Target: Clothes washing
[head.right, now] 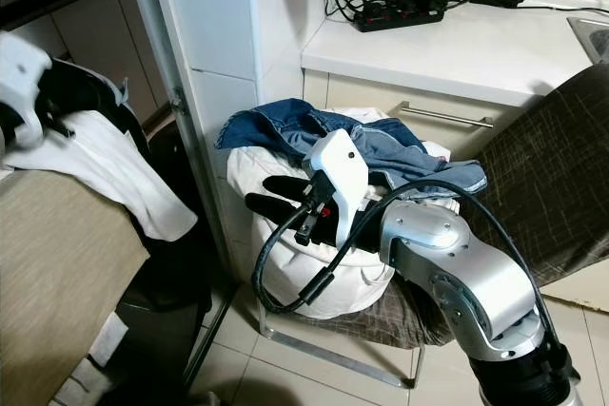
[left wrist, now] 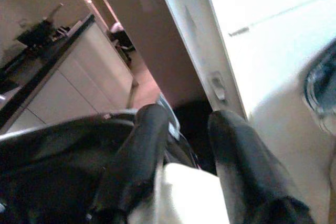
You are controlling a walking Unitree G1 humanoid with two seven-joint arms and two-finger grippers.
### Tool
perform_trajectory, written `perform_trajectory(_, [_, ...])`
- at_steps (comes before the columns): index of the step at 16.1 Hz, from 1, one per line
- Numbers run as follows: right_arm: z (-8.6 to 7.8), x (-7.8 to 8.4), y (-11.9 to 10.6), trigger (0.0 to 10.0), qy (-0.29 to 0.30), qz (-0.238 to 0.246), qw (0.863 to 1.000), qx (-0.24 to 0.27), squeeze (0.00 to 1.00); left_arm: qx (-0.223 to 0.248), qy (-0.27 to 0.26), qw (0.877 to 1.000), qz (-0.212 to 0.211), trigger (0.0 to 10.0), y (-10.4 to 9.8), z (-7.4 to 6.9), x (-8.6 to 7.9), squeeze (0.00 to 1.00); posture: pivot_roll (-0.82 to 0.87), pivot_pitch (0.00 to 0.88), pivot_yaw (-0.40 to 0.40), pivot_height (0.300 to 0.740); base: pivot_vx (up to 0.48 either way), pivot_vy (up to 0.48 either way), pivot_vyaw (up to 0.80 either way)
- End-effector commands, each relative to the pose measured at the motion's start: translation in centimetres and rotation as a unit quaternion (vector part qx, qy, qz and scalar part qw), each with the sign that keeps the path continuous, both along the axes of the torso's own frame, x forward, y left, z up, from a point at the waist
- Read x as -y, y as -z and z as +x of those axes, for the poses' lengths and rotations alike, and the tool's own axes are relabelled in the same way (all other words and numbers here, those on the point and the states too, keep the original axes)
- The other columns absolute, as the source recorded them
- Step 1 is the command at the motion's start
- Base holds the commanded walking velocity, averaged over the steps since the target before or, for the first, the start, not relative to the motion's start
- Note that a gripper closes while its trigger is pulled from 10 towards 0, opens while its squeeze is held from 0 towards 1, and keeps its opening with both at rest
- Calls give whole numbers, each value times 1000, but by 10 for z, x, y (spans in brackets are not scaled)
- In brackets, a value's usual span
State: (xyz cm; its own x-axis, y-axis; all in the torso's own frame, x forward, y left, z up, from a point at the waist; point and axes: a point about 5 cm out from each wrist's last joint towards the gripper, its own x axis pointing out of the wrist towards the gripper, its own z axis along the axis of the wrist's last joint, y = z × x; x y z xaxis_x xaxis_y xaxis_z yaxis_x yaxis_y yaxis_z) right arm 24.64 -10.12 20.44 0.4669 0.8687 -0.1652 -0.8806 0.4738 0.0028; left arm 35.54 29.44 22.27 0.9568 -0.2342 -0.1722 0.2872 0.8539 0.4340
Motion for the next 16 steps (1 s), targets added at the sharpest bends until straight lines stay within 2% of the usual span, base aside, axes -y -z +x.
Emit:
perform_trajectory(1, [0,2,1,10000,5,0,1000,-1,0,-5,16,1000,9,10000,-4,-1,4,1000,-73,0,42,740,0,0,0])
perform_trajectory(2, [-2,2,2,10000,1,-2,1000,-4,0,-21,30,999,7,10000,-2,-5,5,1000,-73,0,42,740,0,0,0])
perform_trajectory(6, [-4,1,5,10000,-9,-12,1000,-11,0,-48,22,998,31,10000,3,-9,3,1000,-69,0,37,740,0,0,0])
perform_trajectory(7, [-4,0,6,10000,-14,-16,1000,-13,0,-61,-1,996,68,10000,8,-10,-2,1000,-70,0,37,740,0,0,0])
perform_trajectory(8, [-4,0,6,10000,-15,-17,1000,-13,0,-64,-8,995,75,10000,9,-10,-4,1000,-70,0,37,740,0,0,0])
perform_trajectory(9, [-5,1,7,10000,-17,-19,1000,-15,0,-66,-58,989,122,10000,10,-10,-16,1000,-72,0,39,740,0,0,0])
perform_trajectory(10, [-5,1,7,10000,-18,-20,1000,-16,0,-68,-68,986,134,10000,10,-10,-19,1000,-72,0,39,740,0,0,0])
perform_trajectory(11, [-6,1,7,10000,-19,-20,999,-18,0,-77,-75,984,139,10000,12,-11,-22,0,-72,0,40,740,0,0,0])
perform_trajectory(14, [-8,2,8,10000,-25,-21,999,-26,0,-117,-86,982,123,10000,19,-13,-25,0,-71,0,41,740,0,0,0])
perform_trajectory(15, [-8,2,7,10000,-27,-13,999,-29,0,-128,-99,982,96,10000,22,-13,-26,0,-71,0,41,740,0,0,0])
perform_trajectory(16, [-8,2,7,10000,-28,-12,999,-29,0,-135,-98,983,76,5961,23,-13,-24,0,-71,0,41,740,0,0,0])
